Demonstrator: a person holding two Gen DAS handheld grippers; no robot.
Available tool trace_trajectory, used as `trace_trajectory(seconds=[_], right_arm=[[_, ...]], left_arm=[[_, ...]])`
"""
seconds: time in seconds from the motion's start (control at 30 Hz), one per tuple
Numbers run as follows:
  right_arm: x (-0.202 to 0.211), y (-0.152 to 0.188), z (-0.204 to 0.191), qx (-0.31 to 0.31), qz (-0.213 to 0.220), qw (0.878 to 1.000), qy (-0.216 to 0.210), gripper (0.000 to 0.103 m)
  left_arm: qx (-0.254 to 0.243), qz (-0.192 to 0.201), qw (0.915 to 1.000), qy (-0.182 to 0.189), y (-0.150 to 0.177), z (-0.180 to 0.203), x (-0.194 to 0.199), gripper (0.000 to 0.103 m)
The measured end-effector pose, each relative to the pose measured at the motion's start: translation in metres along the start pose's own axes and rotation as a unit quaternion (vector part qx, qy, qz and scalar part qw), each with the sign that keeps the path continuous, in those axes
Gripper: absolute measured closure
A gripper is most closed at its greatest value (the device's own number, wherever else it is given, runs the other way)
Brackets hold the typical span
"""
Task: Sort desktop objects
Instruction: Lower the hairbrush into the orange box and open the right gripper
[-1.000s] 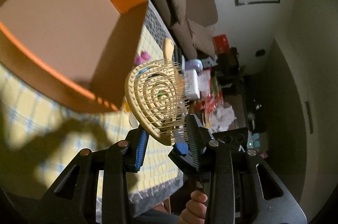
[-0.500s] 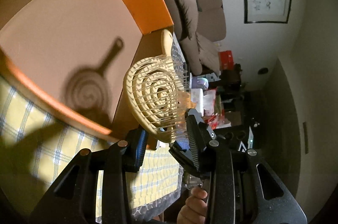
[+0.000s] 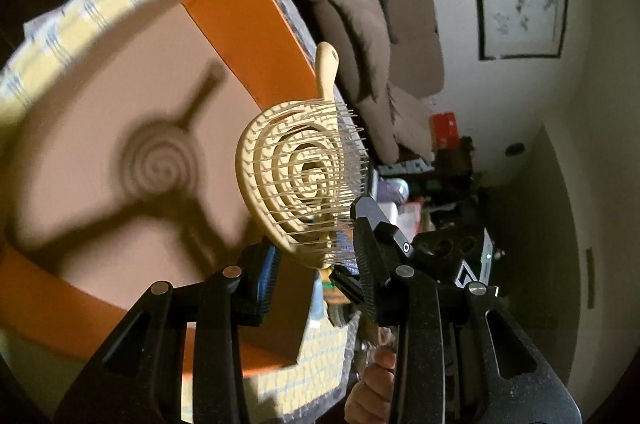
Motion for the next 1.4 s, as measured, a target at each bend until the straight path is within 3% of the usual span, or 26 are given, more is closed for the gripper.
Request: trace_trajectory(seconds=[0.3, 0.5, 0.63, 0.77, 0.87, 1.17, 1.4], right_arm=[[-0.066, -0.024, 0.013, -0.043, -0.052, 0.997, 0.027, 0.065], [-0.089, -0.032, 0.035, -0.066, -0.069, 0.994, 0.049, 0.065], [-0.097, -0.036, 0.051, -0.095, -0.077, 0.991, 0.050, 0.063], [-0.101, -0.038, 0.059, -0.108, -0.077, 0.990, 0.051, 0.064], [-0.105, -0.038, 0.065, -0.116, -0.082, 0.988, 0.053, 0.065], [-0.121, -0.037, 0.074, -0.127, -0.091, 0.985, 0.077, 0.062], [-0.131, -0.035, 0.069, -0.093, -0.104, 0.984, 0.110, 0.058]], left_arm=[[0.033, -0.003, 0.9979, -0.055, -0.011, -0.043, -0.008, 0.070], [0.056, -0.009, 0.9957, -0.074, -0.017, -0.064, -0.019, 0.070], [0.062, -0.013, 0.9951, -0.076, -0.023, -0.068, -0.026, 0.060], [0.069, -0.015, 0.9944, -0.079, -0.023, -0.068, -0.027, 0.051], [0.073, -0.019, 0.9942, -0.076, -0.014, -0.065, -0.022, 0.037], [0.042, -0.002, 0.9973, -0.059, -0.001, -0.039, 0.015, 0.033], [0.030, 0.007, 0.9975, -0.064, 0.004, -0.032, 0.030, 0.033]])
Point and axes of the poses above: each gripper's, at about its wrist camera, not at the fingertips, and x roughly against the way its jaws point, z to its right, y to its underside, the point moved 4 cm from there along -x, roughly the way its jaws point, and after that the axes turned 14 degrees about -x, right-handed, at the moved point
